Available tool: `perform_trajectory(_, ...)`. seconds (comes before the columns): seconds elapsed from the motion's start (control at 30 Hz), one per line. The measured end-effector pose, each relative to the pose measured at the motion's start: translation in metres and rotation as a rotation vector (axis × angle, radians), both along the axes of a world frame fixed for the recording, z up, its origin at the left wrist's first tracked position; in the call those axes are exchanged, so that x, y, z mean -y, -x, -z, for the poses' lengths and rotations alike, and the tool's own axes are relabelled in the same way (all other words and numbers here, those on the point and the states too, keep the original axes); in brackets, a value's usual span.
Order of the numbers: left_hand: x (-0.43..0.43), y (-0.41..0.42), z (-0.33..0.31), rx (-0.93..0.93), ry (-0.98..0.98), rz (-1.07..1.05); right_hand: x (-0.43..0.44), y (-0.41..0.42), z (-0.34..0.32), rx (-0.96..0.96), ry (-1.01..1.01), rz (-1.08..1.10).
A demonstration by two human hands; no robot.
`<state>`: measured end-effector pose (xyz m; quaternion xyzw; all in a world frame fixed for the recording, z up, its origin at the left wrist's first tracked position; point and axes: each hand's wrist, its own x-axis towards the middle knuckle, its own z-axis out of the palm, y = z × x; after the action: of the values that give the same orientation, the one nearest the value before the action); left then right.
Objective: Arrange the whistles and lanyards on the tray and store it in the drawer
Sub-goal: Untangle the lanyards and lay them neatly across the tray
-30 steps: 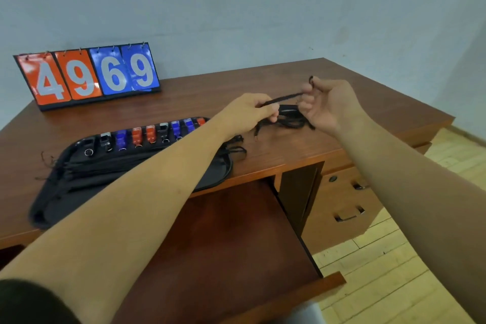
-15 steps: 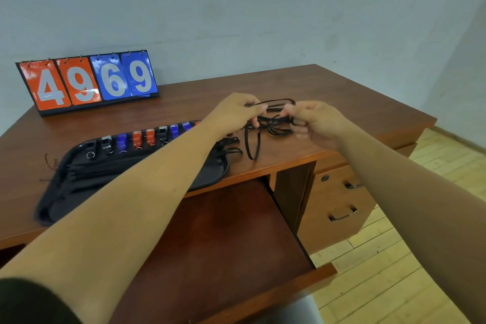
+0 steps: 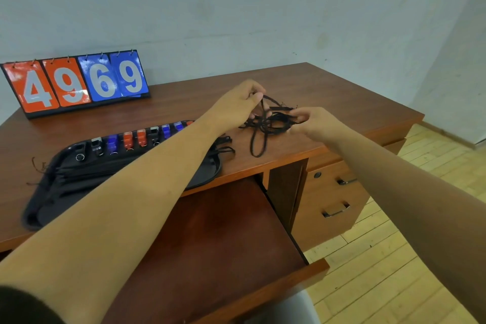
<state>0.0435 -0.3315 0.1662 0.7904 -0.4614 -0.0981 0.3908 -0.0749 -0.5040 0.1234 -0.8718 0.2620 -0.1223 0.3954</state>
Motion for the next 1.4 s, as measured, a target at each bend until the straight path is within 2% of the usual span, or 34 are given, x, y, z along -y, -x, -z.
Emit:
perform_trajectory(0.07, -0.001, 0.001, -0.004, 0.051, -0.001, -0.005, -0.01, -0.001, -0.012, 0.067, 0.051, -0.115)
perform_trajectory(0.13, -0.004, 0.001, -0.01, 0.138, -0.023, 0.001, -0.02, -0.004, -0.021, 0.135, -0.012, -0.215)
perform_trajectory(0.27, -0.013, 0.002, -0.019, 0.262, -0.009, -0.007, -0.039, -0.01, -0.024, 0.309, -0.393, -0.453)
perform_trajectory(0.4, -0.035, -0.001, -0.028, 0.198, 0.015, -0.054, -0.055, -0.014, -0.023, 0.359, -0.695, -0.513)
perform_trajectory(0.43, -0.043, -0.003, -0.029, 0.179, 0.012, -0.066, -0.058, -0.015, -0.023, 0.344, -0.704, -0.508)
perform_trajectory(0.6, -0.089, -0.013, -0.026, 0.094, -0.075, -0.116, -0.073, -0.018, -0.023, 0.247, -0.462, -0.515)
perform_trajectory(0.73, -0.134, -0.018, -0.024, 0.124, -0.169, -0.135, -0.096, -0.021, -0.025, 0.167, -0.249, -0.523)
perform_trajectory(0.83, -0.171, -0.026, -0.02, 0.077, -0.196, -0.182, -0.115, -0.029, -0.022, 0.125, -0.119, -0.561)
perform_trajectory(1.17, -0.293, -0.056, 0.024, -0.055, -0.326, -0.314, -0.143, -0.064, 0.0, -0.022, 0.085, -0.596)
perform_trajectory(1.4, -0.34, -0.067, 0.055, 0.12, -0.468, -0.437, -0.151, -0.079, 0.012, -0.066, 0.204, -0.619)
